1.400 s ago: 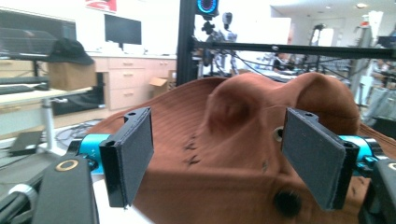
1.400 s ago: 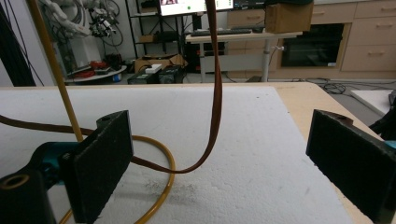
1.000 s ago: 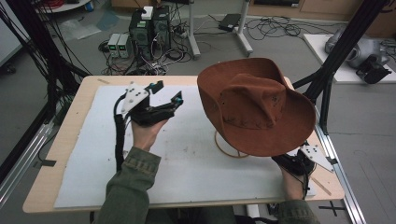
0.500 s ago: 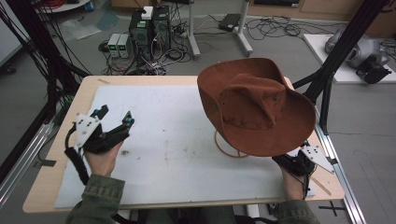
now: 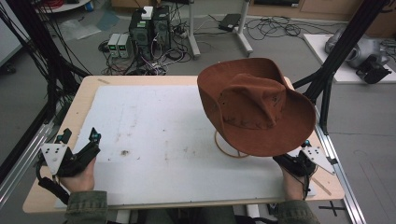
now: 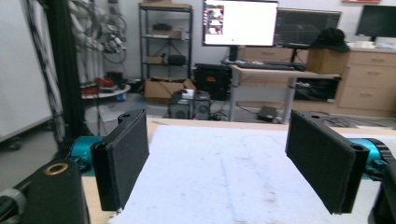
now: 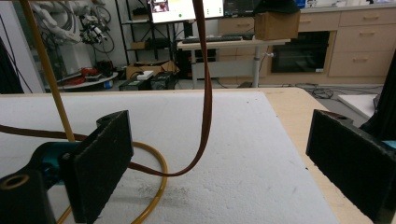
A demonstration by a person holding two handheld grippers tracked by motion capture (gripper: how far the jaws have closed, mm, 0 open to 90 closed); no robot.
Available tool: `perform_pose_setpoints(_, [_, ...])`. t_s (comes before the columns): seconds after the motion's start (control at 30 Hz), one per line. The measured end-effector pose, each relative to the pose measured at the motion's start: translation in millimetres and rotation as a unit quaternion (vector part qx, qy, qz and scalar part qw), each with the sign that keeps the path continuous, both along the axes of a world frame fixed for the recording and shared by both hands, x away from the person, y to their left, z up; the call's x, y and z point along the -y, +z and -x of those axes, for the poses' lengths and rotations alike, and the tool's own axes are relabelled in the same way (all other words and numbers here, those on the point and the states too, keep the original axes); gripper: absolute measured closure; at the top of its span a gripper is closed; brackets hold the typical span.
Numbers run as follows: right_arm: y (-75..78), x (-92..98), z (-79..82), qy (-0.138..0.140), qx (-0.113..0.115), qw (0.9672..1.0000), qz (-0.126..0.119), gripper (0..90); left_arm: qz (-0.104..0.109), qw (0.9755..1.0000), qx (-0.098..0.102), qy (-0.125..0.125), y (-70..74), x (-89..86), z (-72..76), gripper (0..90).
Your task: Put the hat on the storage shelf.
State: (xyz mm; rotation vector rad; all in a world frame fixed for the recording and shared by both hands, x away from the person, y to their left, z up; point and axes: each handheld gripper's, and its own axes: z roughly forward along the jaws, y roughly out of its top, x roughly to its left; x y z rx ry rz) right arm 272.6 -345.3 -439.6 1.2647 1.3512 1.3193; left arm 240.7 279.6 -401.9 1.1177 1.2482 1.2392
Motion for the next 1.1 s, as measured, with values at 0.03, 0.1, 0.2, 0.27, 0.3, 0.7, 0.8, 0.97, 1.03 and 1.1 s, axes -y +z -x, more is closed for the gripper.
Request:
perform_pose_setpoints(0.03, [0.0, 0.0, 0.3, -0.001, 0.0, 1.0, 0.0, 6.5, 0.001, 1.0, 0.002, 0.005, -1.4, -1.5, 0.2, 21.8])
perform_pose_setpoints(0.1, [0.1, 0.4, 0.9, -0.004, 0.003, 1.0, 0.0, 6.5, 0.0, 0.9999, 0.001, 0.012, -4.5, -4.4, 0.2, 21.8])
perform_pose_setpoints(0.2, [-0.4, 0.6, 0.9, -0.006, 0.003, 1.0, -0.001, 6.5, 0.0, 0.9998, -0.004, 0.019, -9.9, -7.6, -0.2, 22.1])
perform_pose_setpoints(0.27, [-0.6, 0.4, 1.0, -0.006, 0.005, 1.0, -0.001, 6.5, 0.0, 0.9998, -0.007, 0.02, -12.4, -8.9, 0.1, 22.1])
perform_pose_setpoints(0.3, [-0.5, 0.5, 1.6, -0.006, 0.002, 1.0, 0.002, 6.5, 0.0, 0.9997, -0.008, 0.021, -13.2, -8.8, 0.3, 22.1])
perform_pose_setpoints(0.7, [-0.5, 0.6, 2.5, -0.01, 0.005, 0.9999, 0.008, 6.5, -0.005, 0.9996, -0.022, 0.018, -31.7, -18.3, 2.3, 22.1])
perform_pose_setpoints(0.8, [-0.1, 0.4, 3.4, -0.011, 0.007, 0.9999, 0.008, 6.5, 0.002, 0.9994, -0.03, 0.017, -36.6, -22.7, 3.2, 22.1])
perform_pose_setpoints(0.97, [-0.4, 0.7, 2.9, -0.012, 0.006, 0.9999, 0.003, 6.5, 0.007, 0.9994, -0.032, 0.014, -41.6, -23.0, 4.6, 22.1])
perform_pose_setpoints(1.03, [-0.3, 0.8, 2.9, -0.012, 0.006, 0.9999, 0.004, 6.5, 0.008, 0.9995, -0.028, 0.013, -40.9, -22.1, 5.2, 22.1])
perform_pose_setpoints(1.1, [-0.3, 0.9, 2.8, -0.011, 0.007, 0.9999, 0.005, 6.5, 0.006, 0.9996, -0.027, 0.011, -40.6, -20.8, 5.7, 22.1])
